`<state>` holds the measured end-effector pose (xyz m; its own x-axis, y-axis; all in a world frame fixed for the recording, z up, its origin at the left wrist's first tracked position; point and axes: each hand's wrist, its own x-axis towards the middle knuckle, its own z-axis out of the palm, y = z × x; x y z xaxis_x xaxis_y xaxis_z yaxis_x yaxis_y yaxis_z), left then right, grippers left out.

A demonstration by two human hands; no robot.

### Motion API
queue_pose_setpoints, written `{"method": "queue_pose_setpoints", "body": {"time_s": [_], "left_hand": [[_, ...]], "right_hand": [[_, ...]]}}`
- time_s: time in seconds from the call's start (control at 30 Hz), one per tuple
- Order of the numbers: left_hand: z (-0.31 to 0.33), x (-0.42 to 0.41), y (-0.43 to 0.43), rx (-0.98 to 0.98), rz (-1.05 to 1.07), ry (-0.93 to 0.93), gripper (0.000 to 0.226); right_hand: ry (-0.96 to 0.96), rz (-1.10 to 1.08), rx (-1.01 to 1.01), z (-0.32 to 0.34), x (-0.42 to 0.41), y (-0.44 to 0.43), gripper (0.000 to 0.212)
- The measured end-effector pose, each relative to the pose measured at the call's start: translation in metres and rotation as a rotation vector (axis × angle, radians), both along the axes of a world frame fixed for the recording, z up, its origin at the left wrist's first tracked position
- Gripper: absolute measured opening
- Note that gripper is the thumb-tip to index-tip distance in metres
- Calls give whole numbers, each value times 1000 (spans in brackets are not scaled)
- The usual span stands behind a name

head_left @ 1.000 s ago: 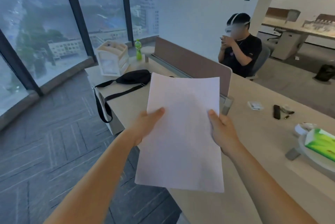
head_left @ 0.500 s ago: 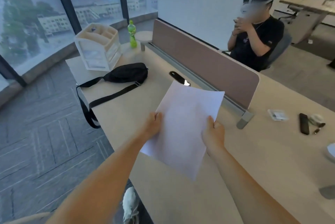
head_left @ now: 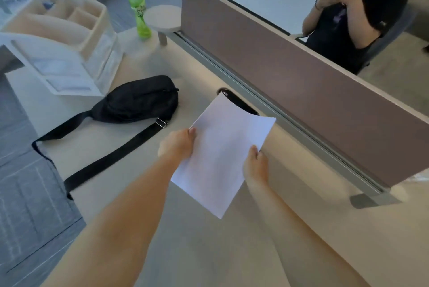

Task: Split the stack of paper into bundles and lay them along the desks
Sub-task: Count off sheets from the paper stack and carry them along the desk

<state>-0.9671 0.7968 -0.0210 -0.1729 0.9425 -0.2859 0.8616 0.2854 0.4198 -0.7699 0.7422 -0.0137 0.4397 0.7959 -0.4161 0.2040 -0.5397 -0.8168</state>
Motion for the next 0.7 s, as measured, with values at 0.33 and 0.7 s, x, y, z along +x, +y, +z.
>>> {"method": "queue_pose_setpoints", "body": {"time_s": [0.33,0.7], "left_hand": [[-62,-26,87,-89,-77,140,43],[-74,-17,104,-28,-97,263,51]], "right_hand": [[159,176,-219,-57,-23,77,43],[246,188,-341,-63,-10,80,32]]}}
